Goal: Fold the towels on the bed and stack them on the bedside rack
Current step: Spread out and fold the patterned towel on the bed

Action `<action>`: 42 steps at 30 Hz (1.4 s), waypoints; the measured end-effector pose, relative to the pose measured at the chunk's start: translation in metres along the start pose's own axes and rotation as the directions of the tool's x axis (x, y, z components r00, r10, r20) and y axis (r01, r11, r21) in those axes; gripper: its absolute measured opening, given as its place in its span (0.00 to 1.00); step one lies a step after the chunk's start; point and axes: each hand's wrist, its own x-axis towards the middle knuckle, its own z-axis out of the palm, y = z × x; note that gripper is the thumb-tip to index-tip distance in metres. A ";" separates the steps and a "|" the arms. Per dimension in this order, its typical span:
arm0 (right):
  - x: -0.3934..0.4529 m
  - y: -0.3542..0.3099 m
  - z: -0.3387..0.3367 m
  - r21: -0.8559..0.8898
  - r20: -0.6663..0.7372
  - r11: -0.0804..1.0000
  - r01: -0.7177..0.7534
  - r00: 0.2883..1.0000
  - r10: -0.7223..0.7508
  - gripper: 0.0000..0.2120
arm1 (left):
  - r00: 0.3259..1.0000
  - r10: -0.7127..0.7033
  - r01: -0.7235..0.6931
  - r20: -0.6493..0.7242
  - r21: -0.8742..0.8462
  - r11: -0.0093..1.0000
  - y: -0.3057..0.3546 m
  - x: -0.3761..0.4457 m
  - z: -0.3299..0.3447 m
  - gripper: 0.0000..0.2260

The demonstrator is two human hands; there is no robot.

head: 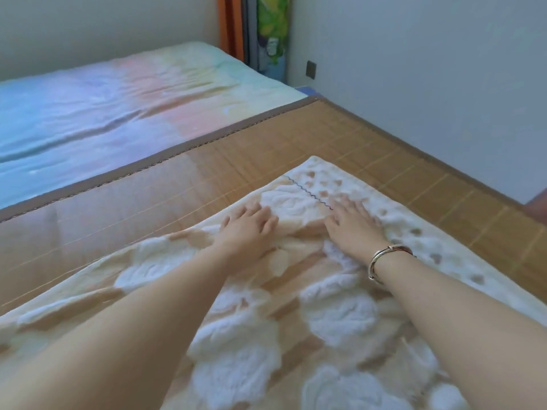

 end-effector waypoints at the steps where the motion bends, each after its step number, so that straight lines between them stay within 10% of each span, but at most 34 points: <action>1: 0.004 0.005 0.000 0.007 0.011 1.000 0.008 1.000 -0.008 0.27 | 1.000 -0.022 0.022 0.009 0.027 0.999 0.006 0.013 0.003 0.22; 12: 0.001 0.045 -0.001 0.218 -0.174 0.946 0.241 0.963 -0.205 0.26 | 0.996 -0.077 0.085 -0.054 0.184 0.979 0.036 0.043 0.009 0.27; 22: -0.084 0.060 -0.005 0.199 -0.210 0.956 0.215 0.962 -0.173 0.26 | 0.993 0.118 -0.120 0.029 0.114 0.986 0.080 -0.072 0.041 0.26; 42: -0.342 0.107 -0.024 0.113 -0.280 0.963 0.244 0.938 -0.205 0.25 | 0.995 0.028 -0.009 -0.094 0.204 0.979 0.085 -0.346 0.032 0.28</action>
